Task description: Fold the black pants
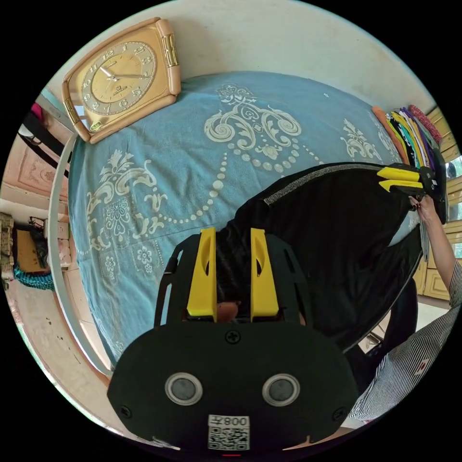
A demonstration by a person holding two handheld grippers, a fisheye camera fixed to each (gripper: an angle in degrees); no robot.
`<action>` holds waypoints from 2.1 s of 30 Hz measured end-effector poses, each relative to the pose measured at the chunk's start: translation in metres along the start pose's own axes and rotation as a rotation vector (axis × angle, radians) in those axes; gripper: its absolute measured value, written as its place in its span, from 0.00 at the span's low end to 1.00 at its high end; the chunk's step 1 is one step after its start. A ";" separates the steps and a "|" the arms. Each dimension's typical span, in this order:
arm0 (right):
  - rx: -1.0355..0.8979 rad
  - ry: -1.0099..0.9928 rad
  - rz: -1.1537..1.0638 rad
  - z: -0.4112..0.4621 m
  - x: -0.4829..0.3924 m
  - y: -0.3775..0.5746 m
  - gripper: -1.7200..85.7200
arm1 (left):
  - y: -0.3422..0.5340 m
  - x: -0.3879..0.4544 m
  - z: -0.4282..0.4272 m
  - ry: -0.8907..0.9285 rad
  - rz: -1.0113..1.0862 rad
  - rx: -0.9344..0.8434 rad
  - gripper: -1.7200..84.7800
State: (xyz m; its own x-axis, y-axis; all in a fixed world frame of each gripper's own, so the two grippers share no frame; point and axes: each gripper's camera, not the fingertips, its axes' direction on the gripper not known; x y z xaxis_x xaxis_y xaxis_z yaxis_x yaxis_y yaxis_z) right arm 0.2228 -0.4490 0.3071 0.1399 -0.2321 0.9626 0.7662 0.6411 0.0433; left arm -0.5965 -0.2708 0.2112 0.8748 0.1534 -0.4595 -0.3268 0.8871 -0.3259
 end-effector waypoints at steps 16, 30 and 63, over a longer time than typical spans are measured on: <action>-0.146 0.081 -0.139 0.091 -0.037 -0.118 0.12 | -0.046 -0.019 -0.029 0.058 0.110 -0.102 0.16; -0.197 0.115 -0.167 0.135 -0.056 -0.147 0.10 | -0.044 0.000 -0.081 0.035 0.181 -0.117 0.11; -0.023 0.131 -0.204 0.099 -0.196 -0.014 0.03 | 0.217 0.109 -0.294 -0.025 0.273 0.174 0.03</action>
State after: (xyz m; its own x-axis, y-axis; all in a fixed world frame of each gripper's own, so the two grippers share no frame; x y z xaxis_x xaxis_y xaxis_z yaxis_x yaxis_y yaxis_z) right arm 0.1227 -0.3405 0.1445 0.0597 -0.4495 0.8913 0.8008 0.5546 0.2261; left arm -0.6771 -0.1894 -0.1529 0.7726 0.4043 -0.4896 -0.4862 0.8726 -0.0466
